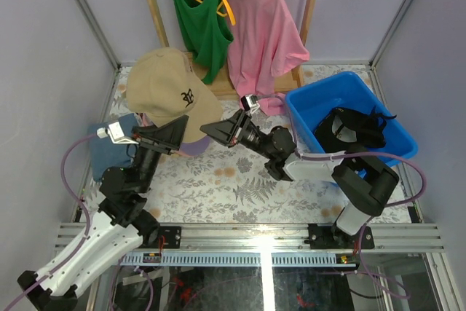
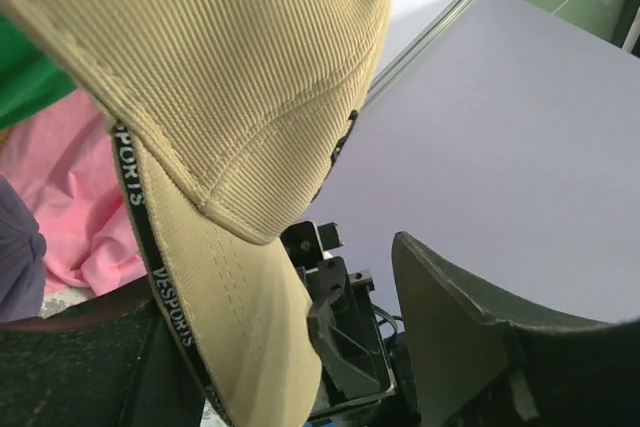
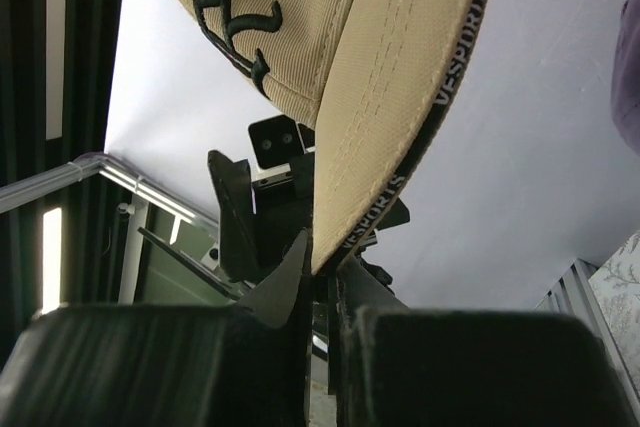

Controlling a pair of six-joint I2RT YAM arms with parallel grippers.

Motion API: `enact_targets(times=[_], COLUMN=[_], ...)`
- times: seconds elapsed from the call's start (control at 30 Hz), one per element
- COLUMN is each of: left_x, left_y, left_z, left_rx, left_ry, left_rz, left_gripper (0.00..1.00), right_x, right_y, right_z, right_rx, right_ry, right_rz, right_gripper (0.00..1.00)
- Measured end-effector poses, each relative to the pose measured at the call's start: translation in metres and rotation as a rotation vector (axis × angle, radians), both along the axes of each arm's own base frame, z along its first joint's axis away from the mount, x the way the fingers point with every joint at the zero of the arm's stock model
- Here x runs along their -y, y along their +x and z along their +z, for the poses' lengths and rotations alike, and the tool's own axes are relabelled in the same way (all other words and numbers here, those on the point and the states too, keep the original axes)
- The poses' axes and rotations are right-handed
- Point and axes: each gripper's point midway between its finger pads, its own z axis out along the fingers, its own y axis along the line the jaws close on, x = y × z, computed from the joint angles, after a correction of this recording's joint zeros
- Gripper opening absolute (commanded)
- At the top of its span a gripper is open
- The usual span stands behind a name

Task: Stack the hats
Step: Stack the hat on the hat.

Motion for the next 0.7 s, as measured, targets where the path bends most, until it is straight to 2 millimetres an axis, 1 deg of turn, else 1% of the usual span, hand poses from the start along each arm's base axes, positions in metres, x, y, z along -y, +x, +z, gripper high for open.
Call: enact_targets(times=[0.1,0.23,0.37,0.47,0.53,0.63,0.7], left_x=[-0.006,-0.017,-0.029,-0.041,-0.050,-0.064,-0.070], left_y=[-0.004,-0.006,-0.004,-0.002,0.000,0.001,0.003], left_z=[0.001,0.002,-0.003,-0.004,-0.001,0.006,0.008], left_rx=[0.005,0.005,-0.015,-0.040,-0.060,-0.071,-0.077], left_ry=[0.003,0.001,0.006,-0.003,-0.018,-0.053,-0.066], left_rz=[0.017,0.062,0.119,0.175,0.223,0.286,0.316], left_gripper=[0.75,0.78,0.80,0.87,0.91,0.92,0.94], right_x=[-0.001,-0.002,-0.003,0.000,0.002,0.004,0.004], right_y=[0.004,0.012,0.018,0.023,0.027,0.032,0.032], right_z=[-0.003,-0.006,-0.009,-0.010,-0.013,-0.016,-0.016], right_rx=[0.006,0.009,-0.001,-0.013,-0.029,-0.041,-0.046], right_ry=[-0.005,0.006,0.018,0.025,0.023,0.018,0.017], right_rz=[0.014,0.031,0.047,0.049,0.053,0.052,0.057], right_gripper=[0.00,0.00,0.00,0.00,0.00,0.00,0.00])
